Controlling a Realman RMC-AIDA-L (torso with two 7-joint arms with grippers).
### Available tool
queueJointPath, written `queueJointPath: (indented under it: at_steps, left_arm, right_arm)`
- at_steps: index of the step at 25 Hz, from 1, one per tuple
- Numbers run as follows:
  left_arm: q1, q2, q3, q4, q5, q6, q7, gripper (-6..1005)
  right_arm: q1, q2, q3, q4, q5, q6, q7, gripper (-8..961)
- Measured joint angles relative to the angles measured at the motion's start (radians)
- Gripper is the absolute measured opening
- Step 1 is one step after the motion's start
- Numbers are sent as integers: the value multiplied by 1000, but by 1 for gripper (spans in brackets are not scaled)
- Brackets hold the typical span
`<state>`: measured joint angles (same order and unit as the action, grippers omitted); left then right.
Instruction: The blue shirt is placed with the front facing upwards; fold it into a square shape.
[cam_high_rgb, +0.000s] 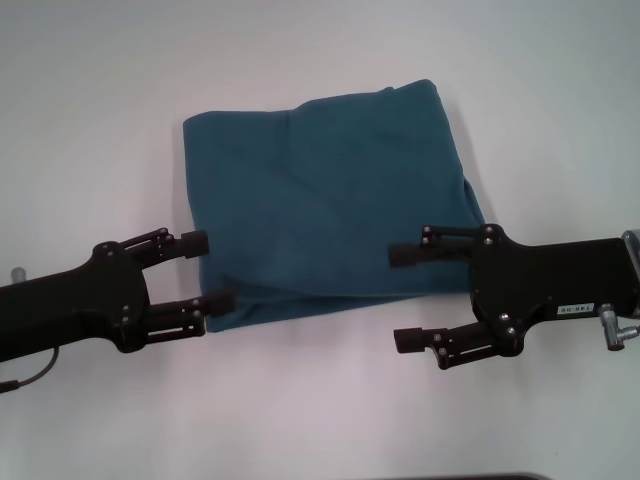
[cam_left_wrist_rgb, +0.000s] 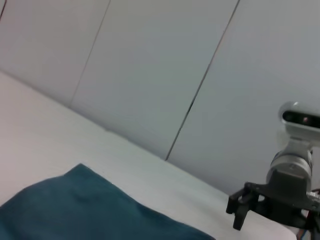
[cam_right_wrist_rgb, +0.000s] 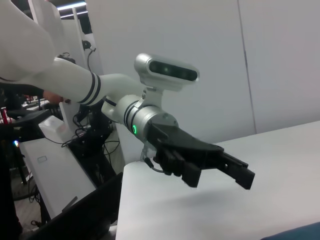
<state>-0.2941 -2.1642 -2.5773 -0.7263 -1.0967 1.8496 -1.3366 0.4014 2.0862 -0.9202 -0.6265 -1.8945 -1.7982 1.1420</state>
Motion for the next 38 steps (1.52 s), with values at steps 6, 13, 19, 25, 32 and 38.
queueJointPath:
  at_steps: [6,13,19,25,32,38]
  left_arm:
    - [17,5,34,-91,11,68,100,835]
    - [13,3,82,-162,14,76,129,860]
    - [10,0,97,-173,22,30,126,860]
    - [6,1,91,-167,18,8,125,860]
    - [-19,0,87,-153,5,-32,113,859]
    - [-32,1,88,-143,4,-36,108,859]
  right_arm:
    - [4,-4,-2,-70,-43,13,58,915]
    - [28,0,-6,-184,-112,36,169,916]
    - [36,1,-3,-190,-113,94,196,916]
    - [39,6,-2,-170,-93,123,165,917]
    - [35,6,-3,-143,-46,130,131,917]
    - [33,6,-3,-127,-45,144,115,917]
